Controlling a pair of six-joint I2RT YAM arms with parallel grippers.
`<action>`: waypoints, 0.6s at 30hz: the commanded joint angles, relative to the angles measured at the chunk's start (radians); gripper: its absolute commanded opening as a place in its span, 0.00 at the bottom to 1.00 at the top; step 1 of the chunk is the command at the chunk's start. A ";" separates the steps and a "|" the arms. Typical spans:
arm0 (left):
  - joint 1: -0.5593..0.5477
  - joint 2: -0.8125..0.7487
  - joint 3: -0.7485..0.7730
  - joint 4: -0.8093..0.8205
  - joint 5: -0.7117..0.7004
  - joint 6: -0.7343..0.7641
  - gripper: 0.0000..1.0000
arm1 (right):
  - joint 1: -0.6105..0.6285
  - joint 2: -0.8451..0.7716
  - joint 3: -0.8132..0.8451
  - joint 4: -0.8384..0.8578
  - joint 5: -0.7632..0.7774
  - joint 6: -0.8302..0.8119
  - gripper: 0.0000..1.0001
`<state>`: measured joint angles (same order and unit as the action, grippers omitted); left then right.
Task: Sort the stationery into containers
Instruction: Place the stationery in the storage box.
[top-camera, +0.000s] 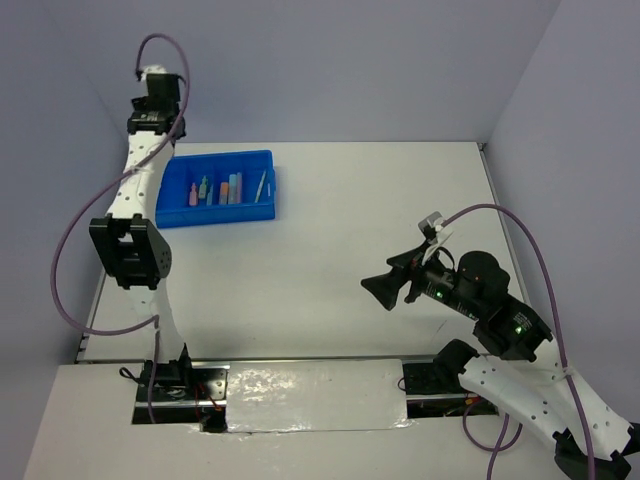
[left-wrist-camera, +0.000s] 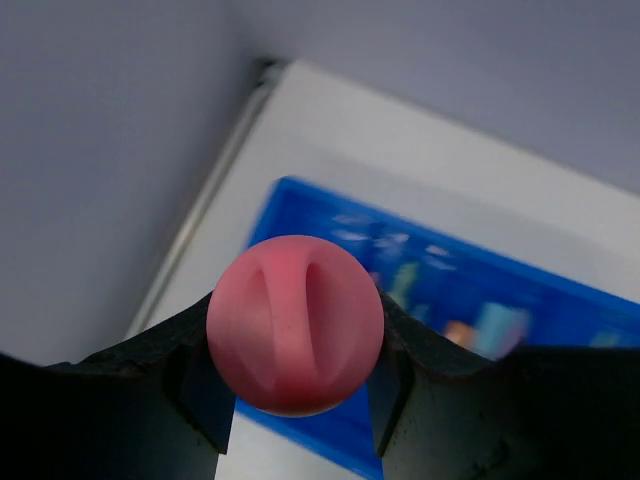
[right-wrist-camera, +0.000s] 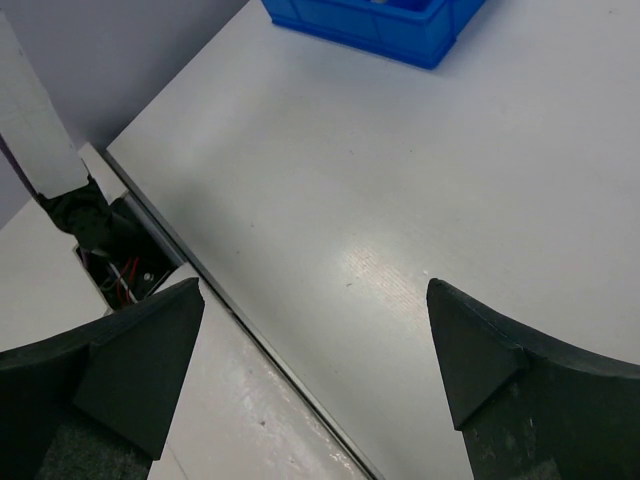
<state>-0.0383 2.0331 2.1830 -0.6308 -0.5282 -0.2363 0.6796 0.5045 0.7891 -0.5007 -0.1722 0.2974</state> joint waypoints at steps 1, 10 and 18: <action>0.026 -0.016 -0.132 -0.052 -0.096 -0.029 0.00 | -0.005 0.003 0.015 0.044 -0.044 -0.009 1.00; 0.126 -0.013 -0.307 0.189 -0.007 0.043 0.00 | -0.005 -0.021 -0.021 0.034 -0.092 0.005 1.00; 0.126 0.091 -0.319 0.217 -0.027 0.067 0.00 | -0.003 0.029 -0.017 0.047 -0.092 -0.009 1.00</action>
<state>0.0818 2.0754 1.8408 -0.4587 -0.5278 -0.2020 0.6796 0.5224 0.7746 -0.5011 -0.2516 0.2977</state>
